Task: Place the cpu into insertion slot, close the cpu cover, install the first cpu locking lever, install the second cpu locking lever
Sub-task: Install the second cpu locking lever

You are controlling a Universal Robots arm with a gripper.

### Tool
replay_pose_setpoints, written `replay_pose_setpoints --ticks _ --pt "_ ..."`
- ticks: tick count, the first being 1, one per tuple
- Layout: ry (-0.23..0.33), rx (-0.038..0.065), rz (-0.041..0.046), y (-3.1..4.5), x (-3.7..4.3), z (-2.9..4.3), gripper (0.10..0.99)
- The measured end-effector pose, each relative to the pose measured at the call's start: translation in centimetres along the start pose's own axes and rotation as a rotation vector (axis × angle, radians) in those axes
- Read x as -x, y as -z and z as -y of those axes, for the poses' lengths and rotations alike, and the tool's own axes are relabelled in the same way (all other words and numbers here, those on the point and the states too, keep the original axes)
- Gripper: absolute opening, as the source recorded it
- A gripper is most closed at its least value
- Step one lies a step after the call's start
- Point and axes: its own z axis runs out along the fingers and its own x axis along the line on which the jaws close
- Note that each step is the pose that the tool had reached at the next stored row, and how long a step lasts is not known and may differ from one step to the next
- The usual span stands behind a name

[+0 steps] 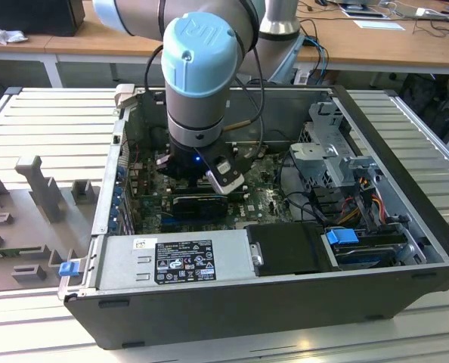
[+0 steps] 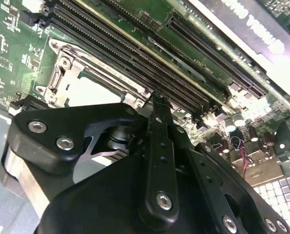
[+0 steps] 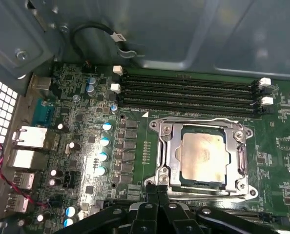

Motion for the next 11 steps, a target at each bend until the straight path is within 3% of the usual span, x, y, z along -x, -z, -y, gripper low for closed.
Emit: replay_pose_setpoints --ticks 9,11 --pt "0.001 0.048 0.0039 -0.86 -0.22 0.28 0.106" --pt "0.001 0.053 0.0044 -0.92 -0.25 0.3 0.106"
